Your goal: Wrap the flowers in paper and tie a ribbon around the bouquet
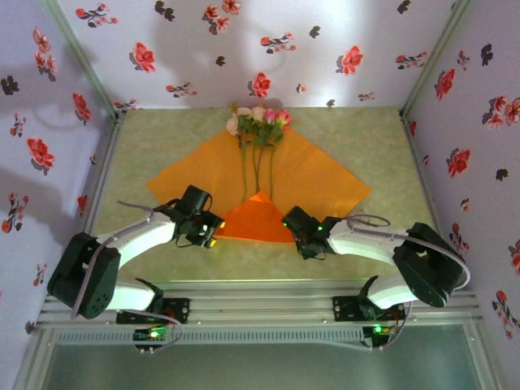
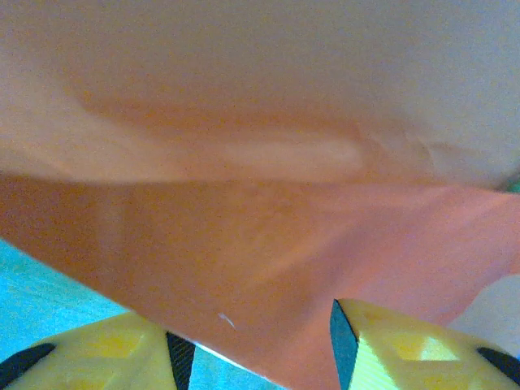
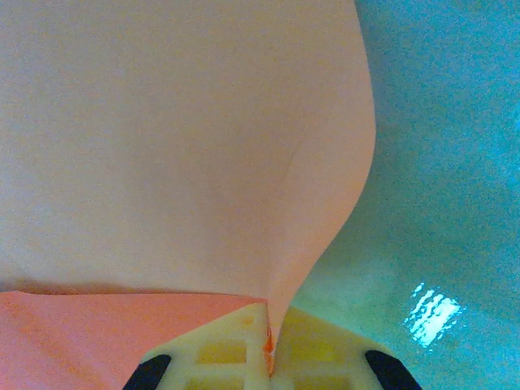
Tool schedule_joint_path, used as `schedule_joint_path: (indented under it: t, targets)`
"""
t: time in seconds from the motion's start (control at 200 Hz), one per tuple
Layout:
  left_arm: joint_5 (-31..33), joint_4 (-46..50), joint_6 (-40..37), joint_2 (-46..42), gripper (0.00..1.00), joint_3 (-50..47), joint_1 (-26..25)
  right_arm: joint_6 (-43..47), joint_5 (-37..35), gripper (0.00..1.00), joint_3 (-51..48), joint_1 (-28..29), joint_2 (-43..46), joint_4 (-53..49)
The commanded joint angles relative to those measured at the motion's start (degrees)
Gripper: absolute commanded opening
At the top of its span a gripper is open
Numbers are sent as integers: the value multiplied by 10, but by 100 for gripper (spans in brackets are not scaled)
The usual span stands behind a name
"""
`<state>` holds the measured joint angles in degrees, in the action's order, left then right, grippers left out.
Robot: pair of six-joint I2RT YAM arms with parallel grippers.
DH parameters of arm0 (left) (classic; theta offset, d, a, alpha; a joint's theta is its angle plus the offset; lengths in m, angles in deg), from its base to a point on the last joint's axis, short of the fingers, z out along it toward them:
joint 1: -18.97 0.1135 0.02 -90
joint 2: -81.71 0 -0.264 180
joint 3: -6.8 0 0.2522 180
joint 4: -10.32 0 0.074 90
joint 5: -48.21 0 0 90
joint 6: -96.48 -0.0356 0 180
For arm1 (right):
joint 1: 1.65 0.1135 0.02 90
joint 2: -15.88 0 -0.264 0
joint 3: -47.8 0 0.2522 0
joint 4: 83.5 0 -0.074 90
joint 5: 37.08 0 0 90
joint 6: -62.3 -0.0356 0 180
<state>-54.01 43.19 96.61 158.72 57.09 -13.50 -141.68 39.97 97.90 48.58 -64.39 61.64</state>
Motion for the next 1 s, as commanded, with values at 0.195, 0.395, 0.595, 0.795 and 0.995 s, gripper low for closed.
schedule_joint_path:
  t: [0.195, 0.395, 0.595, 0.795, 0.995]
  targets:
    - [25, -12, 21, 4, 23, -17, -24, -7, -2, 0, 0, -3, -6, -15]
    - [60, 39, -36, 0, 0, 5, -14, -4, -15, 0, -10, -3, 6, -15]
    - [70, 55, -72, -12, 37, -12, 9, -8, -7, 0, -14, -3, 8, -8]
    - [94, 37, -119, -29, 0, -32, 50, -8, -8, 0, -14, -3, 10, -7]
    - [108, 56, -144, -62, 21, -41, 63, -6, -7, 0, -15, -3, 9, -7]
